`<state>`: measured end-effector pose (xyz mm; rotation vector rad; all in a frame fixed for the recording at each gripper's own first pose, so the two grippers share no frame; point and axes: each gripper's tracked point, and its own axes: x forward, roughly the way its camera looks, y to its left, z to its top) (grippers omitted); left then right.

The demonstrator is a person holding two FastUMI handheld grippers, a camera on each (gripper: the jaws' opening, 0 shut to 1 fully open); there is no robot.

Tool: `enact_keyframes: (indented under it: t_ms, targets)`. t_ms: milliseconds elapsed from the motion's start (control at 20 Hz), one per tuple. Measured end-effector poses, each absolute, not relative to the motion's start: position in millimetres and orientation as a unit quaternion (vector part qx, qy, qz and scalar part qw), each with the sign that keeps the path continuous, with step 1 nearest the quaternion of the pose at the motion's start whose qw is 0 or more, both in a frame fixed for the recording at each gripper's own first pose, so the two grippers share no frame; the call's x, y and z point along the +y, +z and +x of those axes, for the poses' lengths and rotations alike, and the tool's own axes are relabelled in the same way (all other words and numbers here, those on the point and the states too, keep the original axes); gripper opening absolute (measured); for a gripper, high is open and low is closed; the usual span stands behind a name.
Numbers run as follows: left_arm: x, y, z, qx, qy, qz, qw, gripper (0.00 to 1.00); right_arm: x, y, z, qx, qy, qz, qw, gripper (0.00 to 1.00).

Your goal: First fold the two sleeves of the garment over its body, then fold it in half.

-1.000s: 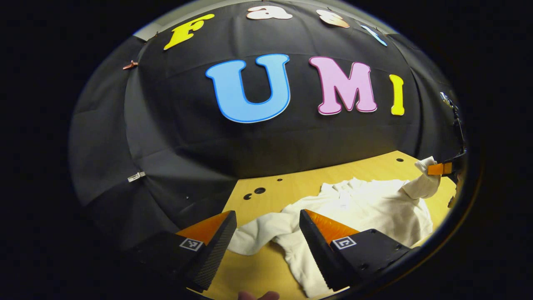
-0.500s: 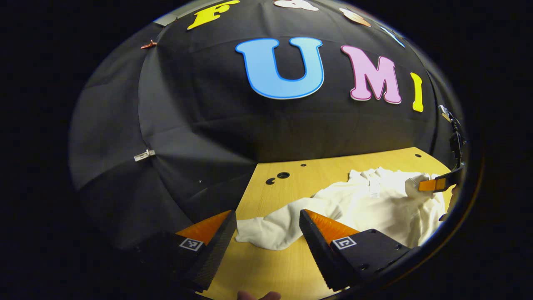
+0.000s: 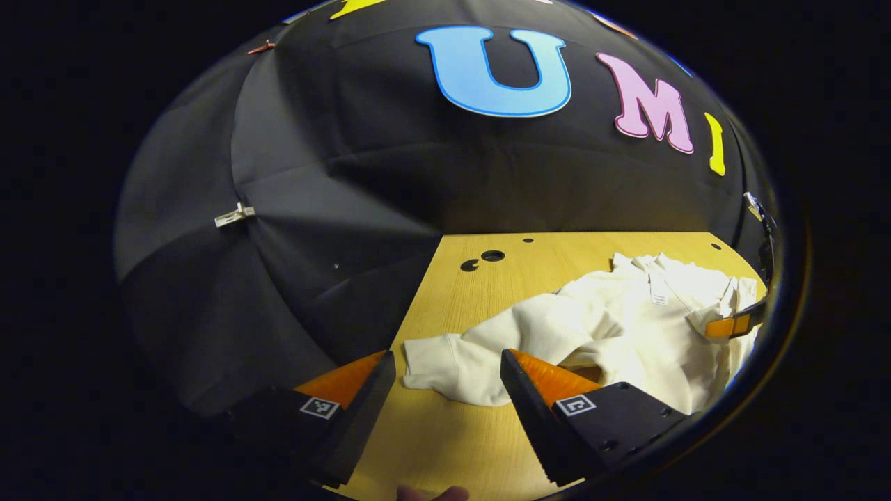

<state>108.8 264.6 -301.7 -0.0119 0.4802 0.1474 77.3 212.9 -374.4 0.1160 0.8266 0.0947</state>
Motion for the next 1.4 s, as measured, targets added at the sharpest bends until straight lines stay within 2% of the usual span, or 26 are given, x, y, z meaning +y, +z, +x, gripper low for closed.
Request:
enact_keyframes:
  t_ms: [150, 200, 250, 350, 550, 600, 650, 1000, 1300, 1400]
  targets:
    - [270.3, -319.2, 114.2, 0.254, 0.080, -0.021, 0.964, 0.97, 220.2, -372.3, 77.3, 0.399, 0.053, 0.066, 0.913, 0.32]
    - [272.6, -322.7, 116.2, 0.259, 0.083, -0.025, 0.962, 0.97, 223.7, -368.2, 78.1, 0.393, 0.057, 0.069, 0.915, 0.40]
    - [274.8, -327.9, 116.7, 0.263, 0.086, -0.027, 0.961, 0.97, 226.5, -364.7, 77.8, 0.387, 0.061, 0.073, 0.917, 0.55]
    - [277.0, -333.7, 119.4, 0.271, 0.086, -0.029, 0.958, 0.97, 232.2, -360.1, 73.3, 0.387, 0.068, 0.081, 0.916, 0.69]
    - [279.0, -344.6, 125.7, 0.284, 0.083, -0.026, 0.955, 0.97, 238.2, -334.7, 64.5, 0.370, 0.083, 0.102, 0.920, 0.79]
    - [279.8, -346.6, 127.8, 0.287, 0.083, -0.026, 0.954, 0.97, 239.0, -328.5, 60.9, 0.366, 0.089, 0.104, 0.920, 0.84]
    - [279.7, -350.2, 130.0, 0.290, 0.083, -0.026, 0.953, 0.97, 239.9, -322.2, 55.9, 0.365, 0.095, 0.105, 0.920, 0.96]
    - [288.7, -383.2, 139.3, 0.344, 0.093, -0.057, 0.933, 0.96, 212.6, -293.7, 18.7, 0.358, 0.087, 0.085, 0.926, 0.95]
    - [286.5, -399.7, 141.4, 0.384, 0.060, -0.053, 0.920, 1.00, 181.9, -277.3, -12.7, 0.360, 0.072, 0.083, 0.926, 0.96]
    - [280.0, -398.3, 145.1, 0.389, 0.051, -0.051, 0.919, 0.92, 172.5, -278.5, -23.3, 0.367, 0.066, 0.084, 0.924, 0.95]
